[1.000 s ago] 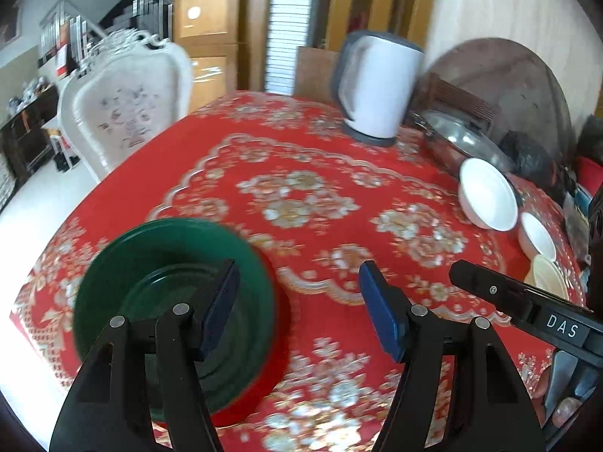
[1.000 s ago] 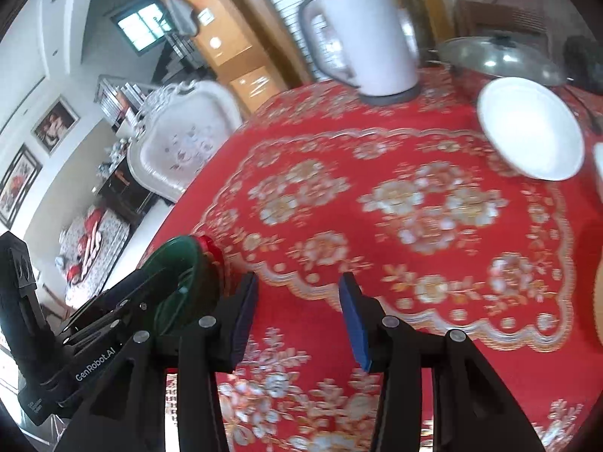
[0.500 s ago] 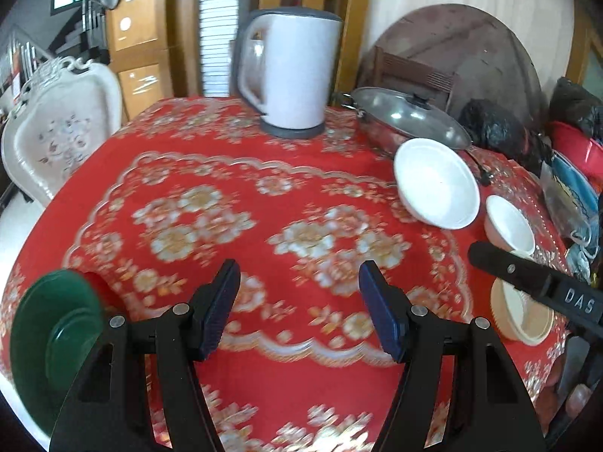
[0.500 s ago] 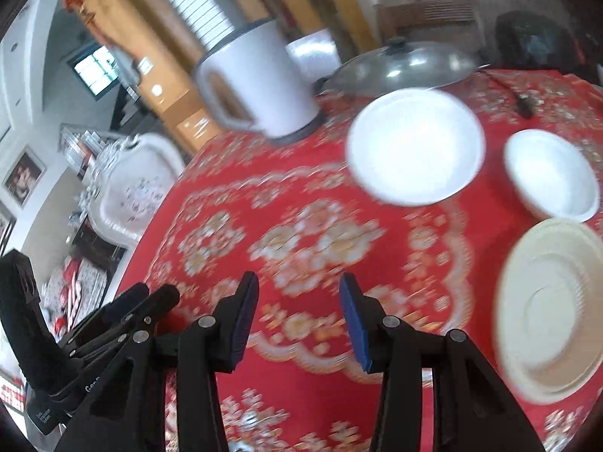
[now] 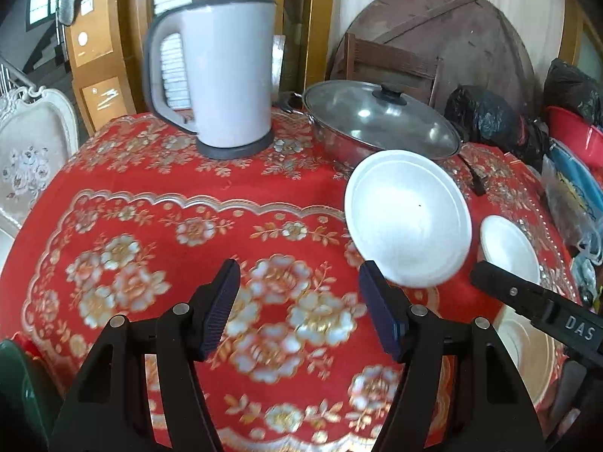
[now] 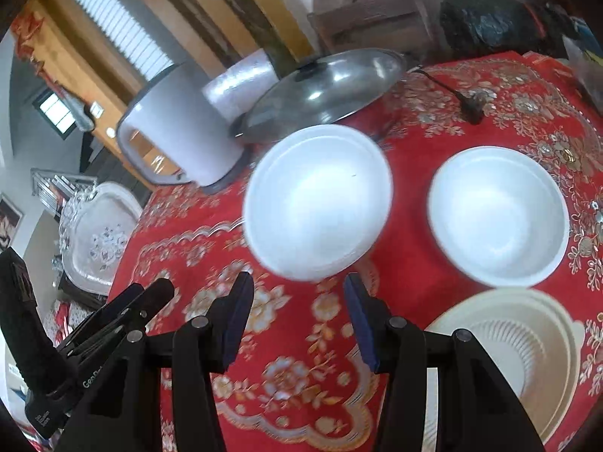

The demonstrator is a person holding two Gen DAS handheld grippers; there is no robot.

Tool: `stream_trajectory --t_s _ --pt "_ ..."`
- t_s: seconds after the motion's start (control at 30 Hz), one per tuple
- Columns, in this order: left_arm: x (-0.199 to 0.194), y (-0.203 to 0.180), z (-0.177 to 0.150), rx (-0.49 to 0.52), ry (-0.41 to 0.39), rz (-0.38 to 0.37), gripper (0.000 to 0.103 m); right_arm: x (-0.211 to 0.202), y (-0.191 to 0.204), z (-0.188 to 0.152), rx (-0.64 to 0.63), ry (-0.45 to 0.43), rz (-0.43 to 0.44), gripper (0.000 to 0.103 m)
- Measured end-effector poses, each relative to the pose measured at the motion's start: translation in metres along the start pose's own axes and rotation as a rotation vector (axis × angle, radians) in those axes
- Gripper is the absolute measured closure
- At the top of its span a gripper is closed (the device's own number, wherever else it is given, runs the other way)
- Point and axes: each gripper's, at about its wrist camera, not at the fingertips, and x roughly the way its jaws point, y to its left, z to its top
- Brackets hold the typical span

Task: Organize plates and bowls
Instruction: 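Move both grippers to the rim of the white plate, then close both grippers on the white plate rim and lift it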

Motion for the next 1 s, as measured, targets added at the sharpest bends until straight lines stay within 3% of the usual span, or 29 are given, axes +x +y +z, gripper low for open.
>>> stream_trajectory --t_s 0.5,0.77,0.83,0.87,0.9,0.93,0.97,1.0 --pt "0.071 -0.031 0.028 0.035 0.08 -0.01 0.037 0.037 -0.031 0.02 0.075 0.08 -0.029 0.053" --pt "0.094 -0.039 0.029 0.055 0.106 0.01 0.037 0.049 -0.028 0.026 -0.001 0.068 -0.094 0.053" --pt "0.096 -0.039 0.028 0.045 0.106 0.003 0.037 0.052 -0.026 0.026 -0.017 0.065 -0.094 0.054" --pt "0.097 -0.038 0.027 0.041 0.107 0.003 0.038 0.053 -0.026 0.026 -0.02 0.059 -0.09 0.061" --pt "0.098 -0.038 0.026 0.039 0.111 0.007 0.047 0.054 -0.025 0.026 -0.023 0.061 -0.089 0.068" --pt "0.099 -0.036 0.026 0.035 0.118 0.007 0.058 0.057 -0.025 0.026 -0.027 0.068 -0.085 0.081" --pt "0.102 -0.035 0.025 0.033 0.141 0.002 0.074 0.059 -0.025 0.026 -0.027 0.076 -0.069 0.086" --pt "0.104 -0.034 0.024 0.029 0.156 -0.013 0.076 0.062 -0.025 0.027 -0.024 0.084 -0.056 0.087"
